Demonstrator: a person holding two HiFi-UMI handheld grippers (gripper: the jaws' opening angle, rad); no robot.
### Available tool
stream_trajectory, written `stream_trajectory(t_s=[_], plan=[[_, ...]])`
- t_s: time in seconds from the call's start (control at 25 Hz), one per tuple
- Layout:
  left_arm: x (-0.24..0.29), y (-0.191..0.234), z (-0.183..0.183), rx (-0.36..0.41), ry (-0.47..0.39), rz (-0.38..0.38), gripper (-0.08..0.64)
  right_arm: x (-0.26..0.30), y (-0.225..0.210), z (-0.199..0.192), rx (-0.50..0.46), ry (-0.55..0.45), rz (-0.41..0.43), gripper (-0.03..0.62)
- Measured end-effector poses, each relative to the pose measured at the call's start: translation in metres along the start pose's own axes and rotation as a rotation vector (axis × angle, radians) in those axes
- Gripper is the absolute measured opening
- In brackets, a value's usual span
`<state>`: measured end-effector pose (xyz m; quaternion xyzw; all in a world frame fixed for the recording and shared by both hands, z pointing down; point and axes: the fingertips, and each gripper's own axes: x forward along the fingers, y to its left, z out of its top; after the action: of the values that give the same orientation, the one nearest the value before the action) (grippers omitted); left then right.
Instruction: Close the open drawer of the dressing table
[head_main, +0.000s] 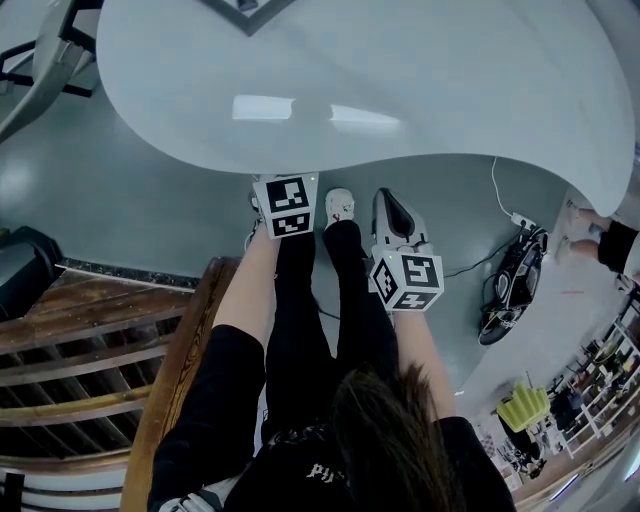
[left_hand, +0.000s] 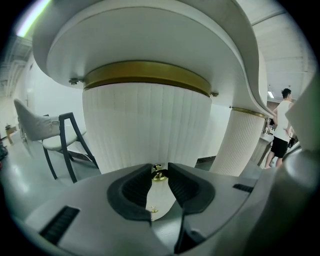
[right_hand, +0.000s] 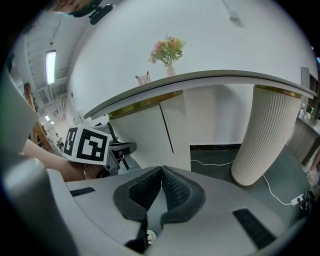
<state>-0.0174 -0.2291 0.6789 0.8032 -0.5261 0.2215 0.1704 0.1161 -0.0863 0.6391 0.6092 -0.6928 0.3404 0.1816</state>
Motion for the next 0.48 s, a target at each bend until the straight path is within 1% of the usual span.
stream_trajectory(t_s=[0.16,0.28,0.36,0.4,0.48], plan=[[0.000,-0.001,0.000,0.014,-0.005,-0.001,0.118,-0.001,0.000,0.001,0.004,-0.012,0.004,0.026],[-0.002,-0.002,-0.002,0.005,-0.003,-0.032,0.118,-0.001,0.004,0.000,-0.002,-0.007,0.005,0.026],[-0.004,-0.004,-0.006,-0.006,0.012,-0.067,0.141,-0.002,0.008,-0.001,-0.013,0.004,0.013,0.026],[-0.006,-0.006,-0.010,-0.009,0.027,-0.084,0.172,-0.002,0.010,-0.002,-0.018,0.009,0.019,0.026],[-0.010,-0.008,-0.020,-0.007,0.064,-0.107,0.198,-0.003,0.012,-0.002,-0.024,0.017,0.026,0.026]])
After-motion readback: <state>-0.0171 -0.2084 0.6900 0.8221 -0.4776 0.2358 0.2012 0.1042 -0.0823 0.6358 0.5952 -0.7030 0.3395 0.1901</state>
